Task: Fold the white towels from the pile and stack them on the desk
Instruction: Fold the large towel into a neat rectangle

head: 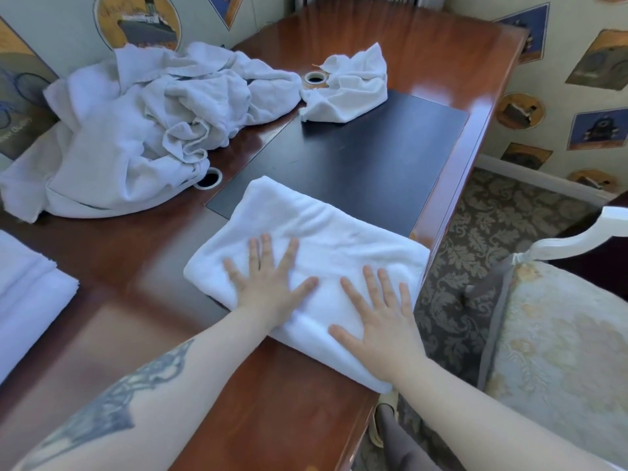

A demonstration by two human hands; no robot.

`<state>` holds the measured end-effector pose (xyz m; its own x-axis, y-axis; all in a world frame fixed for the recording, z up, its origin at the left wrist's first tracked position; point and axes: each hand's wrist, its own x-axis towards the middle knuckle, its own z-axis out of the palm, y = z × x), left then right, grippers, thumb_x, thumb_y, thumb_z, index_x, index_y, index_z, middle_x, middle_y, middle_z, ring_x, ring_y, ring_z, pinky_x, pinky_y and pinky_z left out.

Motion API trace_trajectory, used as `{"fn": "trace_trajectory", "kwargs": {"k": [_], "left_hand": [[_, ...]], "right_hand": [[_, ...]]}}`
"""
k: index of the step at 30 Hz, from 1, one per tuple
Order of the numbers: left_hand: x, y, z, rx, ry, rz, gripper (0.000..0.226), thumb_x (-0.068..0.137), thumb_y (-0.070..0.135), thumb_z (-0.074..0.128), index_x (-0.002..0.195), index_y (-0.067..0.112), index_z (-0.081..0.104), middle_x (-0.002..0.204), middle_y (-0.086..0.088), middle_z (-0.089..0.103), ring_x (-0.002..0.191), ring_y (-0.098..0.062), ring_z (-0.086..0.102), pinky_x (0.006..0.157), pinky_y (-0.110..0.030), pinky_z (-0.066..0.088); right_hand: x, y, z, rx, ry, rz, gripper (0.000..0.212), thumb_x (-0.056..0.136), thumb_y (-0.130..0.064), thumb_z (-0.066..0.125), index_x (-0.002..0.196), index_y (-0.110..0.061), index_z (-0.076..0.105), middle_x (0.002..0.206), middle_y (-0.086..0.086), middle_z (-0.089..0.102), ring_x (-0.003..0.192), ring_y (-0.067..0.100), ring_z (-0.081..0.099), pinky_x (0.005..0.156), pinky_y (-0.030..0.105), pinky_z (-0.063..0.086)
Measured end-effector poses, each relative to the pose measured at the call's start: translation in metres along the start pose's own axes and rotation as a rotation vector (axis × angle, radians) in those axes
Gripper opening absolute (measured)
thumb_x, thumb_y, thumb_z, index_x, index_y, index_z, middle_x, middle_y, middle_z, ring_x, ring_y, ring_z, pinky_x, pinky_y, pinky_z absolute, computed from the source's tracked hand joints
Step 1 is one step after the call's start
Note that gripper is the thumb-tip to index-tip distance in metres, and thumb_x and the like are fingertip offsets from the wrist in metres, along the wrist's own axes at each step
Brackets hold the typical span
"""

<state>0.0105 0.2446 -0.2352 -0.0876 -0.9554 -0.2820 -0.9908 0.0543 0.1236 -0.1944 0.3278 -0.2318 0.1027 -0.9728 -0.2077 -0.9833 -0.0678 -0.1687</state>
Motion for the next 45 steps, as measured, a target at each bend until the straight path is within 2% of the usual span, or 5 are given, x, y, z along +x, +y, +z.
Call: {"fn": "trace_trajectory", "kwargs": {"k": [14, 21, 30, 38, 45], "left_hand": [[0.072, 0.038, -0.076, 0.642, -0.074, 0.5, 0.085, 0.094, 0.005, 0.047, 0.151, 0.047, -0.001, 0.163, 0.003, -0.007, 0.151, -0.024, -0.006, 0.112, -0.063, -0.013], [0.018, 0.015, -0.053, -0.226, 0.204, -0.297, 0.049, 0.1, 0.027, 0.041, 0.148, 0.034, 0.034, 0.157, 0.009, 0.03, 0.145, -0.008, 0.02, 0.117, -0.04, 0.002], [-0.097, 0.035, 0.023, -0.196, 0.259, -0.877, 0.061, 0.103, 0.047, 0.027, 0.156, 0.034, 0.0, 0.165, 0.004, 0.003, 0.151, -0.017, 0.003, 0.12, -0.043, 0.012], [-0.083, 0.126, -0.013, -2.085, 0.912, -1.62, 0.055, 0.088, 0.004, 0.063, 0.14, 0.001, 0.045, 0.147, -0.015, 0.045, 0.136, -0.029, 0.042, 0.113, -0.043, 0.034], [-0.034, 0.164, -0.031, -2.695, 0.892, -1.279, 0.058, 0.084, 0.027, 0.075, 0.134, 0.012, 0.051, 0.129, -0.011, 0.062, 0.116, -0.031, 0.06, 0.098, -0.041, 0.048]], "right_hand": [[0.042, -0.102, -0.034, 0.344, -0.434, -0.384, 0.08, 0.084, -0.059, 0.053, 0.151, -0.038, 0.015, 0.161, 0.0, 0.004, 0.142, 0.025, 0.008, 0.113, 0.043, 0.023], [0.129, -0.01, -0.057, 0.548, -0.04, -0.485, 0.027, 0.08, -0.008, 0.062, 0.099, -0.02, 0.077, 0.129, 0.0, 0.064, 0.123, 0.023, 0.055, 0.105, 0.04, 0.043], [0.201, 0.116, -0.068, -0.01, -0.043, -0.335, 0.057, 0.103, -0.042, 0.024, 0.154, -0.038, -0.001, 0.163, 0.006, 0.011, 0.15, 0.024, 0.007, 0.119, 0.045, 0.014], [0.166, 0.114, -0.088, 1.141, -0.216, 0.449, 0.044, 0.08, -0.029, 0.073, 0.117, -0.013, 0.056, 0.121, 0.006, 0.058, 0.098, 0.026, 0.059, 0.089, 0.041, 0.05], [0.161, 0.087, -0.093, 1.807, -0.606, 0.586, 0.051, 0.063, -0.029, 0.088, 0.109, -0.021, 0.067, 0.102, 0.002, 0.075, 0.093, 0.026, 0.072, 0.079, 0.039, 0.058]]}}
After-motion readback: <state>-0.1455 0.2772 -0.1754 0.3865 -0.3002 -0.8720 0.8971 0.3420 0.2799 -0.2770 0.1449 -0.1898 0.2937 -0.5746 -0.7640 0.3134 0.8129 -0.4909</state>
